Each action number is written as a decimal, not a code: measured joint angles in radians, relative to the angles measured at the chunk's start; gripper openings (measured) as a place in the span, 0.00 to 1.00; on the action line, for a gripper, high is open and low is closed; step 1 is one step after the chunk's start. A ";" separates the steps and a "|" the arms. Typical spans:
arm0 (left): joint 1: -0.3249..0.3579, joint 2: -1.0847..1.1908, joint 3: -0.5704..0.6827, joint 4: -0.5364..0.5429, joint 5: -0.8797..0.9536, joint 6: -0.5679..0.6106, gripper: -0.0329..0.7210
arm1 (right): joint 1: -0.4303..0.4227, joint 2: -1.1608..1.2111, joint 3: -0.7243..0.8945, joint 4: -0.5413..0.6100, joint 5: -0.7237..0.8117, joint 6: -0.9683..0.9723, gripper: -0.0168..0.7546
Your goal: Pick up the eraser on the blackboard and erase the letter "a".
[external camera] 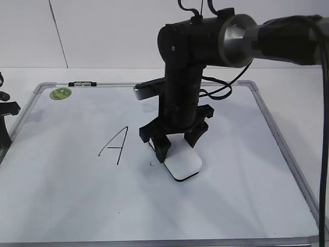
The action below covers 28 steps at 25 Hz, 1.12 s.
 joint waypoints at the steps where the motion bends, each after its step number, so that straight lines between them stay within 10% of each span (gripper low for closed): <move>1: 0.000 0.000 0.000 0.000 0.000 0.000 0.07 | -0.007 0.000 0.000 -0.001 0.000 0.003 0.74; 28: 0.000 0.000 -0.001 0.000 0.000 0.000 0.07 | 0.157 0.000 -0.001 0.000 -0.002 -0.012 0.74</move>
